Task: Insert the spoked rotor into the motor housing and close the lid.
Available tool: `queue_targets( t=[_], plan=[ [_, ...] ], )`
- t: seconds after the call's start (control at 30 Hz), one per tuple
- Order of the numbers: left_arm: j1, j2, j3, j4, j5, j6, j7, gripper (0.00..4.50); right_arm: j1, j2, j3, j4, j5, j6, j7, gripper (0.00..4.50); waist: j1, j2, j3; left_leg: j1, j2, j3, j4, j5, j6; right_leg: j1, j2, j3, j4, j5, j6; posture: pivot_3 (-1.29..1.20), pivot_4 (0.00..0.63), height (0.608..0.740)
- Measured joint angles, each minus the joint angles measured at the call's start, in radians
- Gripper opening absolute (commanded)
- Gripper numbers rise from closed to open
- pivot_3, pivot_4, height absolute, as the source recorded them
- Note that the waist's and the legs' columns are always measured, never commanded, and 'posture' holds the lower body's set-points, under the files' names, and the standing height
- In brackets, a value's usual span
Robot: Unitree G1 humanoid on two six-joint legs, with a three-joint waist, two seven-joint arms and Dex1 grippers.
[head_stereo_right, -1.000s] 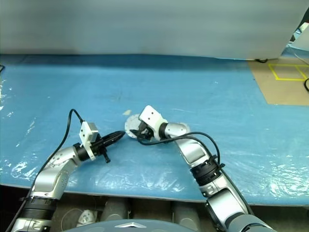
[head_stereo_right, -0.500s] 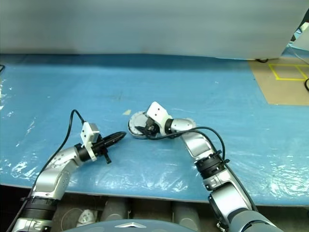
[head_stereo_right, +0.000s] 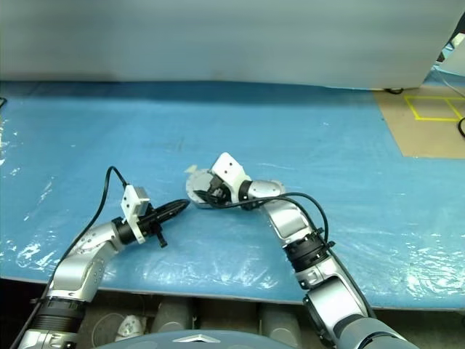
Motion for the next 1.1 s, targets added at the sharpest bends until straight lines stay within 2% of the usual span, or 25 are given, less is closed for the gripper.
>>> queue_targets(
  t=[0.27, 0.6, 1.1],
  plan=[
    [0.000, 0.000, 0.000, 0.000, 0.000, 0.000, 0.000, 0.00, 0.001, -0.008, 0.012, 0.000, -0.021, -0.023, -0.009, 2.97, -0.001, 0.000, 0.000, 0.000, 0.000, 0.000, 0.000, 0.000, 0.000, 0.000, 0.000, 0.000, 0.000, 0.000, 0.000, 0.00, 0.150, 0.740],
    [0.002, 0.001, 0.007, 0.002, -0.003, -0.003, 0.008, 0.00, 0.001, 0.040, -0.004, -0.006, -0.007, 0.055, -0.046, 2.97, -0.003, 0.000, 0.000, 0.001, 0.000, 0.000, 0.000, 0.000, 0.000, 0.000, 0.000, 0.000, 0.000, 0.000, 0.000, 0.00, 0.150, 0.740],
    [0.064, 0.004, 0.047, -0.001, -0.001, -0.067, 0.040, 0.00, -0.003, 0.037, 0.022, -0.004, -0.042, 0.066, -0.070, 2.97, -0.002, 0.000, 0.000, 0.003, 0.000, 0.000, 0.000, 0.000, 0.000, 0.002, 0.000, 0.002, 0.000, 0.000, 0.000, 0.00, 0.150, 0.740]
  ],
)
